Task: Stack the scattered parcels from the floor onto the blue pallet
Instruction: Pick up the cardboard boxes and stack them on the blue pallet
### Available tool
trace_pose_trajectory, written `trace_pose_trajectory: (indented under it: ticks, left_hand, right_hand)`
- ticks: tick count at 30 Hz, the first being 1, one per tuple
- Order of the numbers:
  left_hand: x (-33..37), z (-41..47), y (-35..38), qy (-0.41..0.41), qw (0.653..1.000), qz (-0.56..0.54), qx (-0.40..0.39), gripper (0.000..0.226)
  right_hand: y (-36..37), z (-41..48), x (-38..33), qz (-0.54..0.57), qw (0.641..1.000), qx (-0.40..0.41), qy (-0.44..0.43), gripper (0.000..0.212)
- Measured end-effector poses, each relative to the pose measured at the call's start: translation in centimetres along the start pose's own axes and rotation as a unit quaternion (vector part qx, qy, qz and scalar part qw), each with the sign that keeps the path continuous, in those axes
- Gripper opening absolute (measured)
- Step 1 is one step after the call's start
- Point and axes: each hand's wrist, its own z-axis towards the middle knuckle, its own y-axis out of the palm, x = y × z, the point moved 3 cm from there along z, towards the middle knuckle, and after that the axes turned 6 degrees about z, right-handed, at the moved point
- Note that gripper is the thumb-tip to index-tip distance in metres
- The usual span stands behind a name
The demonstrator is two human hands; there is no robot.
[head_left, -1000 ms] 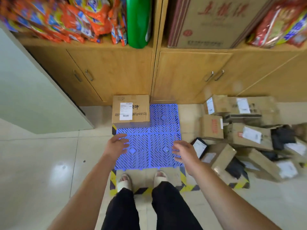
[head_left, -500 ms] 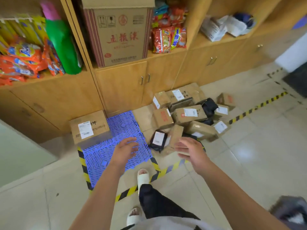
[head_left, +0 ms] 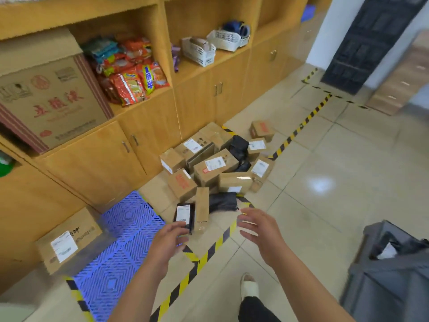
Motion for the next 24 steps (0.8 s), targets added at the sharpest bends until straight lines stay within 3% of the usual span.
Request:
trace_pose_trajectory:
  ticks: [10, 24]
  left_hand:
    - [9.6, 5.1, 18.9, 0.020, 0.998, 0.040, -0.043, 0.018]
    - [21.1, 23.9, 28.7, -0.053, 0.998, 0.023, -0.018, 0.021]
  right_hand:
    - [-12.6, 9.6, -11.1, 0.037, 0.999, 0.017, 0.006, 0.022]
    - [-12.1, 29.6, -26.4, -0.039, 0.998, 0.050, 0.031, 0.023]
